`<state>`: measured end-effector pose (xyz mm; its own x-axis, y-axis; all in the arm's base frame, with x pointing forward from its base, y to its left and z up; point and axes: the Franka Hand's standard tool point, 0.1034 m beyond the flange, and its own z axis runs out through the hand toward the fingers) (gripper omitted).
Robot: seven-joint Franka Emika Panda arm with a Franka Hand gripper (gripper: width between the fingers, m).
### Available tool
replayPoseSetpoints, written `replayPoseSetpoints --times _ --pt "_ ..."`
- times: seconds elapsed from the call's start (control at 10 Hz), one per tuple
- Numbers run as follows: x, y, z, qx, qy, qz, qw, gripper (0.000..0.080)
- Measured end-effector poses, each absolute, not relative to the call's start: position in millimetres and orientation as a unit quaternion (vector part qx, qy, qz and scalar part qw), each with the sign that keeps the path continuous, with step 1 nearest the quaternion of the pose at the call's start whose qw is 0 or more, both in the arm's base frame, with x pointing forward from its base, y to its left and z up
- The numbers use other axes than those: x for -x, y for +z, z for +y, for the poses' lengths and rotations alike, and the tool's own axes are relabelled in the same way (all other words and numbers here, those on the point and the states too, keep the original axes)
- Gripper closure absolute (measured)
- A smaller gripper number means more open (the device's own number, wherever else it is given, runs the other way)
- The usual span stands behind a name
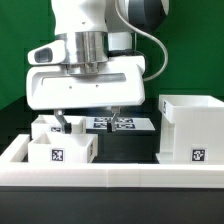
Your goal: Assemble drawer
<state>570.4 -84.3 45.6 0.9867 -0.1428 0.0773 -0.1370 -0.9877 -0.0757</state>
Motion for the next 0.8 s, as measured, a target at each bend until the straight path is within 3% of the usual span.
replayPoseSetpoints --times 0.5,0.8 --pt "-569.9 39.5 -83.8 0.996 -0.044 0.069 0.031 0.0151" --pt "-551.9 17.1 -84.5 0.996 -0.047 0.073 0.021 0.0151"
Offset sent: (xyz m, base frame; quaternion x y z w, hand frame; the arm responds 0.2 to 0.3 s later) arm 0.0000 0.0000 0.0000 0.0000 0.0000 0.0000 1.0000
